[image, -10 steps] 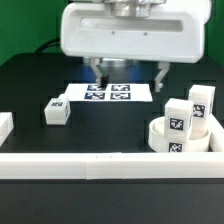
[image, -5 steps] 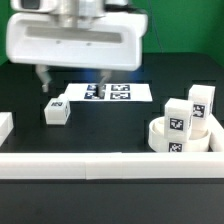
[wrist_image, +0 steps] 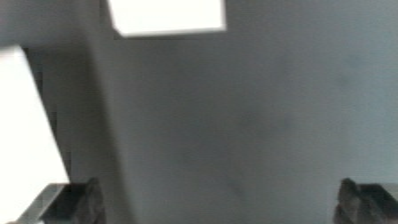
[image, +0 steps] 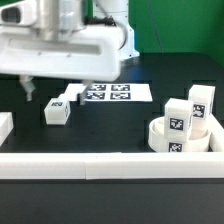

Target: Assemble stool

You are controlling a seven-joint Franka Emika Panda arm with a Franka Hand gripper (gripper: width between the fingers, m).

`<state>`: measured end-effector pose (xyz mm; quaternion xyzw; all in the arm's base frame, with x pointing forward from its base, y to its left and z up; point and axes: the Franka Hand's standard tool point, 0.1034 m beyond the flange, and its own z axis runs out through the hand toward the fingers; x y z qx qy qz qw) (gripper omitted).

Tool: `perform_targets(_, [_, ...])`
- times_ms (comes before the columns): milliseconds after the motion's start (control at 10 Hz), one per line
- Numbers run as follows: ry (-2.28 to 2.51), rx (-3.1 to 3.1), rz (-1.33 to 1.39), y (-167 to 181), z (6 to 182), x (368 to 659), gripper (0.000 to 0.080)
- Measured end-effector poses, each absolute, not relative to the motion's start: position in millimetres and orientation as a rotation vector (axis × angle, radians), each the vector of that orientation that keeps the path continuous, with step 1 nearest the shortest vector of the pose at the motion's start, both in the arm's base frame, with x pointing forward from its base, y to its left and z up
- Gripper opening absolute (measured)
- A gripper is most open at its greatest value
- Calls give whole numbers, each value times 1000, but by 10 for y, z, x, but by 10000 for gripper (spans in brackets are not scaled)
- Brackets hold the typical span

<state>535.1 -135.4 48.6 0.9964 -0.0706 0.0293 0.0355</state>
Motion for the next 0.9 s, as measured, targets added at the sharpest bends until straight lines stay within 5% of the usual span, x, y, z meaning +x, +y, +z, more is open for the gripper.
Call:
perform_targets(400, [-211,3081,10,-1369,425,5271,649])
perform_targets(900, [-226,3143,-507,-1240,442,5159,649])
